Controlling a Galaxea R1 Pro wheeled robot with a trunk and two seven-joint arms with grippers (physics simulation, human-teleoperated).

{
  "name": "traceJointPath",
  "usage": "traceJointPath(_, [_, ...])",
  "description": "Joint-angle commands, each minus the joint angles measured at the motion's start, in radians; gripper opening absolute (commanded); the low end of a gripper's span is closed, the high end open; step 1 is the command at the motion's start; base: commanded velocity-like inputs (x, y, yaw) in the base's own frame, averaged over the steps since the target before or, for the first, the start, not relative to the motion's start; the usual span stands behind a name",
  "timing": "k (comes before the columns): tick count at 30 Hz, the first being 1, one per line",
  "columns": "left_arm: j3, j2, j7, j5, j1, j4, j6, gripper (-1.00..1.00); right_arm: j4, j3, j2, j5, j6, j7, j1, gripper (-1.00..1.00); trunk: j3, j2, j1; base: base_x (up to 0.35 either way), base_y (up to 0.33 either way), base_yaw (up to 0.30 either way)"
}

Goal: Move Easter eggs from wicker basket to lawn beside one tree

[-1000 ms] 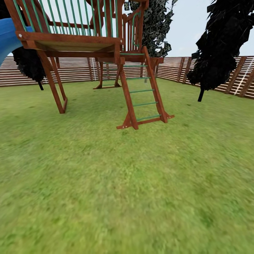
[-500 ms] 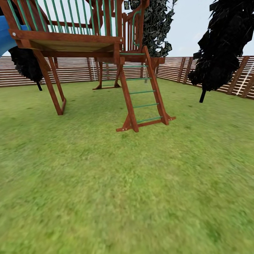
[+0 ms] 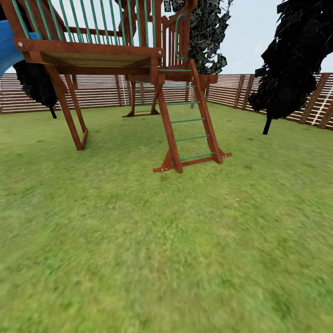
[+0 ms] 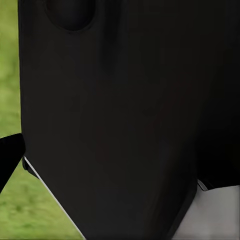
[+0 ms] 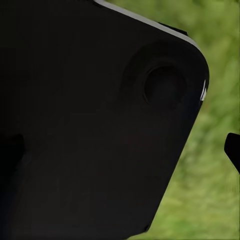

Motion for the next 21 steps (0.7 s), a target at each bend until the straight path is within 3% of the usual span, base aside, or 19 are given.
traceJointPath(1, [0.005, 0.000, 0.000, 0.007, 0.000, 0.000, -0.002, 1.00, 0.000, 0.005, 0.000, 0.000, -0.003, 0.000, 0.000, 1.00, -0.001, 0.000, 0.000, 0.000, 0.000, 0.199])
traceJointPath(21, [0.005, 0.000, 0.000, 0.007, 0.000, 0.000, -0.002, 1.00, -0.003, 0.003, -0.002, -0.003, -0.025, -0.002, 0.000, 1.00, -0.012, 0.000, 0.000, 0.000, 0.000, 0.274])
